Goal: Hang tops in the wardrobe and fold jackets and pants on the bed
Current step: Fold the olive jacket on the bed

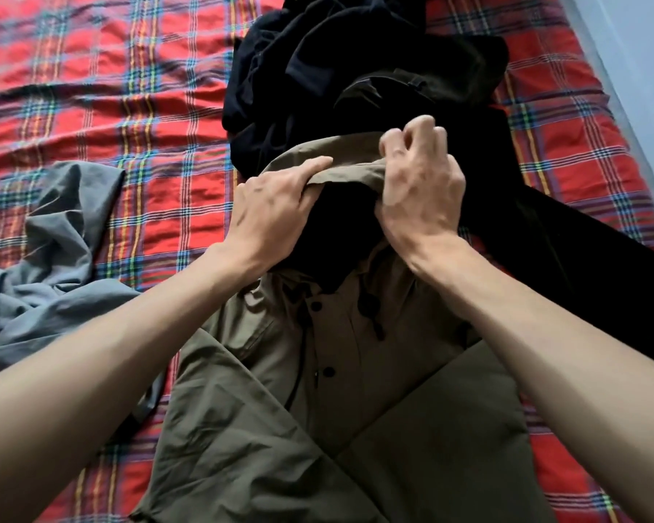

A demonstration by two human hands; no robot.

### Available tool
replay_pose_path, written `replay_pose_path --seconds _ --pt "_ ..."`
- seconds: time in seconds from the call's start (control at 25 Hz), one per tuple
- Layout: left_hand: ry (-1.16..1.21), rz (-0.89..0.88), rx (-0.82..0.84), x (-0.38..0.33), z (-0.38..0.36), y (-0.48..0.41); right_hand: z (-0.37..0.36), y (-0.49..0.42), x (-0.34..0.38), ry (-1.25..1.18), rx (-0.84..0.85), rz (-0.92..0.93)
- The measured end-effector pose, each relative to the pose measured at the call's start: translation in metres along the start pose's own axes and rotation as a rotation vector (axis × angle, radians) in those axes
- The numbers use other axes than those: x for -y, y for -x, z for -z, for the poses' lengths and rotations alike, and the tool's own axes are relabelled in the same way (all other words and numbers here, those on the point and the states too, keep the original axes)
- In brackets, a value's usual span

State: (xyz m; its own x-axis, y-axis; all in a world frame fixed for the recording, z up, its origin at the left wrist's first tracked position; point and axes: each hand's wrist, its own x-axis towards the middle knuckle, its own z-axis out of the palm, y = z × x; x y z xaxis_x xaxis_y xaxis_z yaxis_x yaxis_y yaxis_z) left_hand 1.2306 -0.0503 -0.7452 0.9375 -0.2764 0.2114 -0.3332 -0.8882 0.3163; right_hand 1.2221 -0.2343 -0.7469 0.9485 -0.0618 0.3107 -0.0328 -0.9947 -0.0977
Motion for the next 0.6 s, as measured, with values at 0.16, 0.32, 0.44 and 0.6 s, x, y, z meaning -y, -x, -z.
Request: replay_pose_path --seconds 0.16,0.32,0.44,0.6 --pt "-0.059 -0.175 0.024 0.005 0.000 0.013 0.010 0.022 -0.025 0.024 0.125 -0.054" --pt "-0.101 -0.310 -0.005 0.005 -0.003 0.027 0.010 0.034 -0.038 -0.171 0.188 0.074" --pt "-0.113 -0.330 -0.019 0.005 -0.007 0.031 0.011 0.038 -0.040 -0.144 0.173 0.031" --pt "-0.136 -0.377 -0.021 0.007 -0.014 0.034 0.005 0.039 -0.045 -0.209 0.084 0.123"
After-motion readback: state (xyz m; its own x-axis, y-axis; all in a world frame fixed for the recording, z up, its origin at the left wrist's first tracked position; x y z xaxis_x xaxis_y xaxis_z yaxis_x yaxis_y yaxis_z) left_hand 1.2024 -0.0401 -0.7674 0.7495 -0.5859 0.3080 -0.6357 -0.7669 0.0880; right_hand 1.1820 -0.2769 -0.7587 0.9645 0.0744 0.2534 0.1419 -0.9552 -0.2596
